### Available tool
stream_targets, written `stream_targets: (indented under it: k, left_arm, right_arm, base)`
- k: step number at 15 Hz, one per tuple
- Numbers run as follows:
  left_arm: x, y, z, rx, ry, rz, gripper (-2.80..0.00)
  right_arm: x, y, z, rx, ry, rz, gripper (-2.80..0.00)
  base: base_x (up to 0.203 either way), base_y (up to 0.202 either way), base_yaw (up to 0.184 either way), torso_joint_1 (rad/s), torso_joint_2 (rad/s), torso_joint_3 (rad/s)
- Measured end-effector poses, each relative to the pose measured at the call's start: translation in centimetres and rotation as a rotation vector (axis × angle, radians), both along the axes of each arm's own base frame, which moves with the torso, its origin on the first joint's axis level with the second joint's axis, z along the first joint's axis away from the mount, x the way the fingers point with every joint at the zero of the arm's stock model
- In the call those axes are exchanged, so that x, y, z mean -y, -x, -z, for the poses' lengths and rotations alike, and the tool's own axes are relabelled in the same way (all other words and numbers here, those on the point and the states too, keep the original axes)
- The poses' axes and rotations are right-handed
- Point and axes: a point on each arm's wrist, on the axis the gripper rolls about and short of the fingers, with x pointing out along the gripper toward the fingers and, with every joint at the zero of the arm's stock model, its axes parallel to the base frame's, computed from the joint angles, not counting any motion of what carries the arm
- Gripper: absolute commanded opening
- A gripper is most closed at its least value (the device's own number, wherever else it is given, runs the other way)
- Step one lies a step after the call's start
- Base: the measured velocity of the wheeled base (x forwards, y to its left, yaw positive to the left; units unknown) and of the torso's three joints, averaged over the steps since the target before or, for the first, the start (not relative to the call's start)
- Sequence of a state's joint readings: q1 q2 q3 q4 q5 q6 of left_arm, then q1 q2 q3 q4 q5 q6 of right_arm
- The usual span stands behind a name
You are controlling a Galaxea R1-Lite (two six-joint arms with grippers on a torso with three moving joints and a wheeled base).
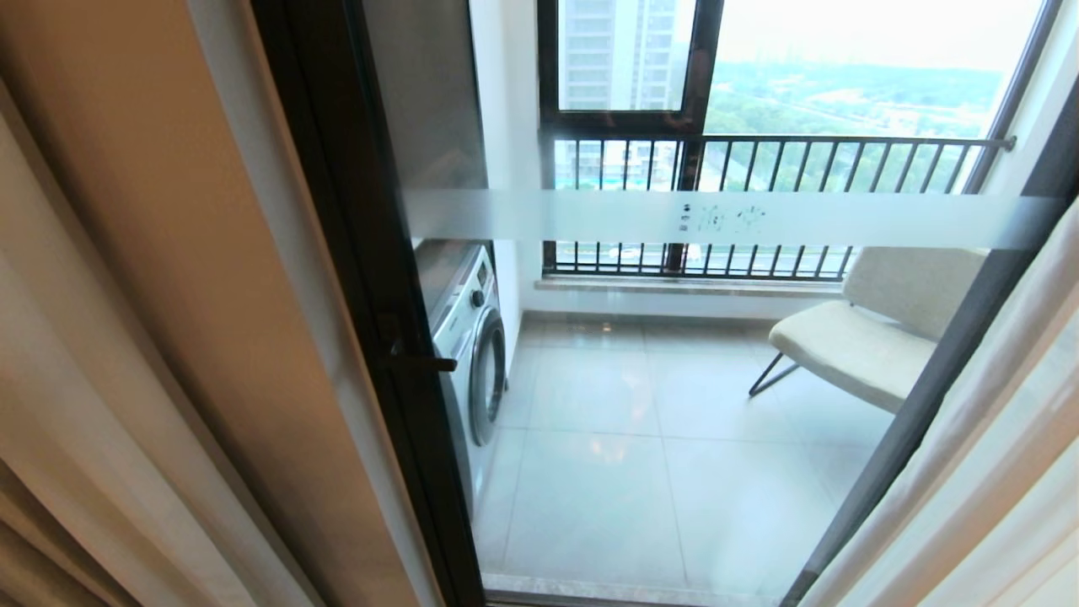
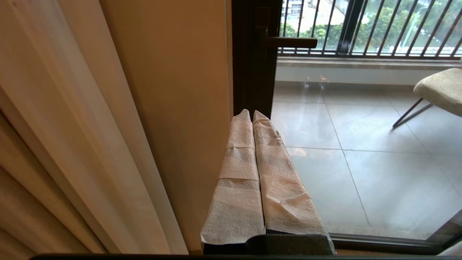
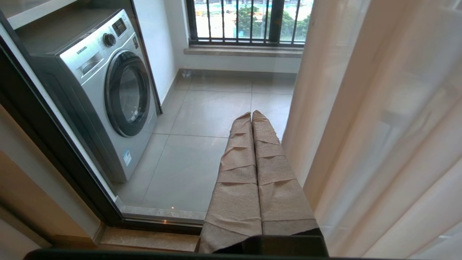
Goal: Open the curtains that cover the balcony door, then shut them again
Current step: Close the inner curtains on both sides
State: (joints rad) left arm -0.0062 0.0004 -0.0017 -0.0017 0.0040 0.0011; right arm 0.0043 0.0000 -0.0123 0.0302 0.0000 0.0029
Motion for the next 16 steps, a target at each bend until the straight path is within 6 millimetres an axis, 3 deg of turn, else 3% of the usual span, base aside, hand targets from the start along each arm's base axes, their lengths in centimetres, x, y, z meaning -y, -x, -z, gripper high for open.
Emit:
stream_targets:
  k: [16]
  left_arm:
    - [0.00,0.00,-0.01,0.001,-0.001,-0.002,-2.80]
  right_arm:
    - [0.00,0.00,0.00,0.000,0.000,0.000,-2.80]
  base:
    - [0.000,0.000,0.000,0.000,0.00,0.000]
